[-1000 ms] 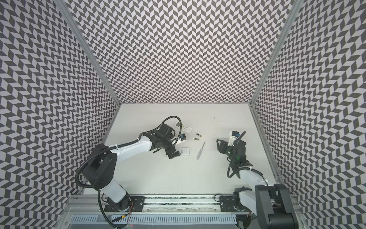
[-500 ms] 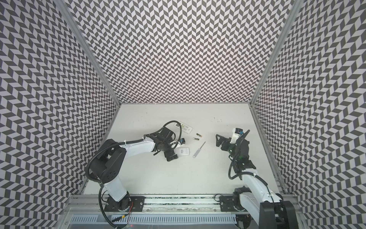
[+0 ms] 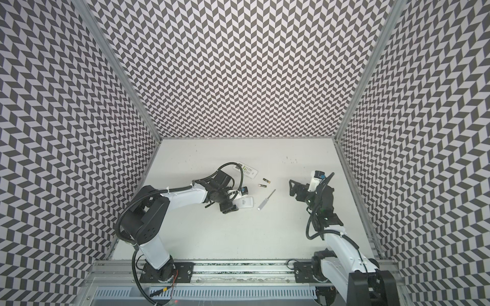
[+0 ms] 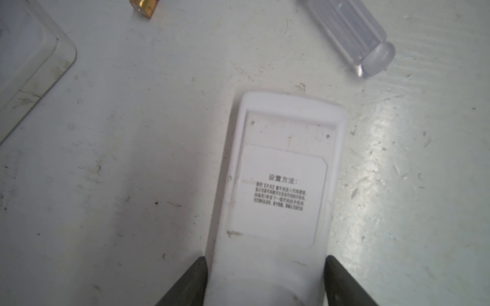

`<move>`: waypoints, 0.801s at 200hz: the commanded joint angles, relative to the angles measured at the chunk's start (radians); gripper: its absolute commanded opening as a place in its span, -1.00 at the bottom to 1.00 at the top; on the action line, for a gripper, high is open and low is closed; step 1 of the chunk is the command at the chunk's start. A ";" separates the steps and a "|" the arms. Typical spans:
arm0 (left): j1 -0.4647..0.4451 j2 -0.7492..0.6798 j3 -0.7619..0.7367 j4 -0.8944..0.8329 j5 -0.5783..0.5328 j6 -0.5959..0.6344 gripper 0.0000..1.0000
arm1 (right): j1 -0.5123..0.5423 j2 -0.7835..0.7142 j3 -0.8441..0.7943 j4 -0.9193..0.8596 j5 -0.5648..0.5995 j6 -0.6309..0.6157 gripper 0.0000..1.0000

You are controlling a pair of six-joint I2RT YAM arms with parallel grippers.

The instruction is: Unload the batteries from the remote control

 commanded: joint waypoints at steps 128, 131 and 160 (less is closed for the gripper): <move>0.072 -0.094 -0.124 0.040 -0.282 0.012 0.06 | 0.189 0.327 0.256 0.087 -0.024 -0.045 0.71; 0.079 -0.094 -0.123 0.041 -0.278 0.008 0.06 | 0.205 0.342 0.271 0.088 -0.016 -0.055 0.72; 0.179 -0.112 -0.128 0.072 -0.276 -0.047 0.06 | 0.307 0.518 0.429 0.071 0.016 -0.120 0.73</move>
